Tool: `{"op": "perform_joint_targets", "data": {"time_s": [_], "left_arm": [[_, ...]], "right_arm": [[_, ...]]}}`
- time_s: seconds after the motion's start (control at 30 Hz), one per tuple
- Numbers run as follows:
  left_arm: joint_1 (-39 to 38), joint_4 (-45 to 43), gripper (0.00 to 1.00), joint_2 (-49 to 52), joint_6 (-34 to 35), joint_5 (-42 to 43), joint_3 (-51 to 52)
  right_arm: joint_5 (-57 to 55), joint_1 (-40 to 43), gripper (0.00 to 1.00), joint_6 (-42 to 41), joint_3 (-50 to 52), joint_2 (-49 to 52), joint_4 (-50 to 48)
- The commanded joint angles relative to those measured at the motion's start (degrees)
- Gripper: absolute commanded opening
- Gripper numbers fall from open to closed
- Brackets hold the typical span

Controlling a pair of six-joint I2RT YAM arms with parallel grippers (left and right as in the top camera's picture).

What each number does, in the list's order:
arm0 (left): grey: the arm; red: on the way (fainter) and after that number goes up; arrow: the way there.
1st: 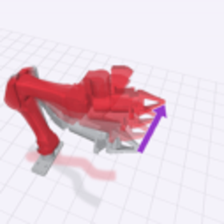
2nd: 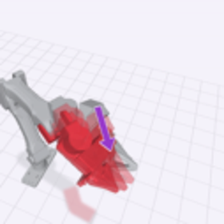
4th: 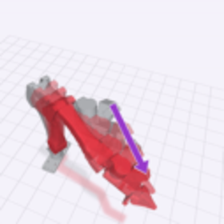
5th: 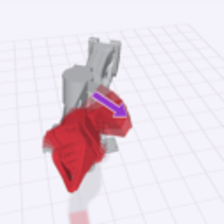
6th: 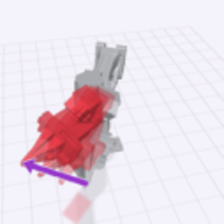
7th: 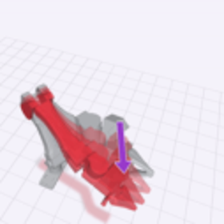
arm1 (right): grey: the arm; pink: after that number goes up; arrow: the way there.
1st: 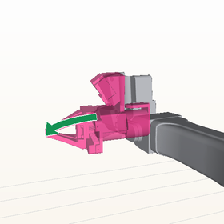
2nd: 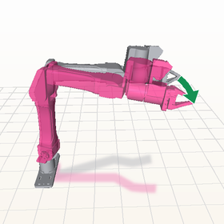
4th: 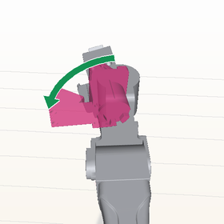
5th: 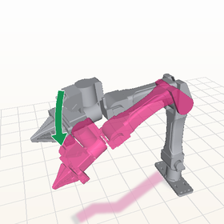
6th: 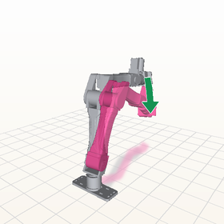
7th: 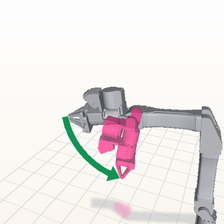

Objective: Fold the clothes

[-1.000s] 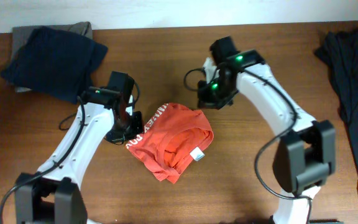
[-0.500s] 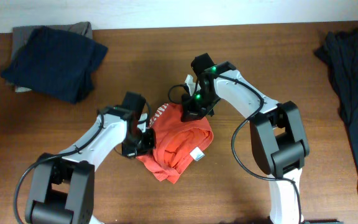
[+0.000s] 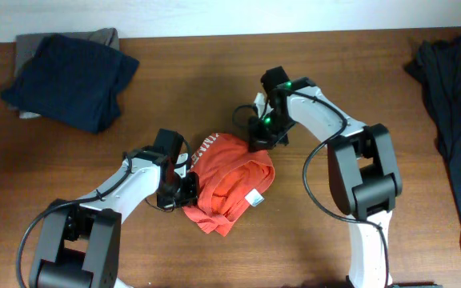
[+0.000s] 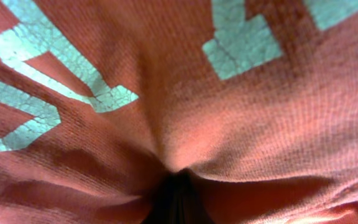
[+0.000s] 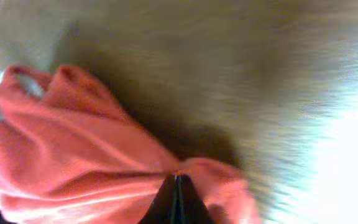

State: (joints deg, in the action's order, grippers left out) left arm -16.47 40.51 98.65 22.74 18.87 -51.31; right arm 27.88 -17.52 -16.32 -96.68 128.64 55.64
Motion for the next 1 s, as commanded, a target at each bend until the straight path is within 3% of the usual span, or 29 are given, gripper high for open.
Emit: {"op": "perform_joint_targets", "data": {"time_s": [0.0, 0.13, 0.33, 0.5, 0.57, 0.7, 0.8, 0.97], "left_arm": [[-0.85, 1.81, 0.01, 2.80, 0.55, -5.46, 3.72], [-0.85, 6.34, 0.01, -4.50, 3.17, -12.81, 3.56], [-0.90, 9.11, 0.01, -19.45, 3.15, -14.67, 3.37], [-0.90, 10.29, 0.11, -29.55, 3.58, -14.67, 3.37], [-0.90, 9.92, 0.27, -32.37, 3.56, -14.67, 3.37], [-0.90, 8.11, 0.70, -33.22, 3.21, -14.58, 3.37], [-0.90, 7.76, 0.99, -30.84, -2.29, -13.42, 3.19], [1.79, 5.97, 0.99, -24.79, -6.23, -14.49, 0.28]], "right_arm": [[-3.10, 3.30, 0.04, -0.02, 0.24, 0.48, 0.04], [-3.10, 7.78, 0.04, -0.68, -2.14, 0.46, 1.84], [-3.08, 12.90, 0.04, 0.09, -11.96, -0.55, 12.37], [0.15, 12.57, 0.04, 7.43, -20.39, -3.89, 23.76], [1.33, 10.95, 0.04, 10.80, -21.49, -5.38, 28.00], [-0.07, 7.13, 0.04, 12.00, -21.46, -6.47, 32.15], [-1.81, 5.84, 0.04, 9.81, -21.49, -6.60, 32.02], [-5.49, 5.75, 0.06, 6.58, -21.49, -9.73, 32.96]]}}
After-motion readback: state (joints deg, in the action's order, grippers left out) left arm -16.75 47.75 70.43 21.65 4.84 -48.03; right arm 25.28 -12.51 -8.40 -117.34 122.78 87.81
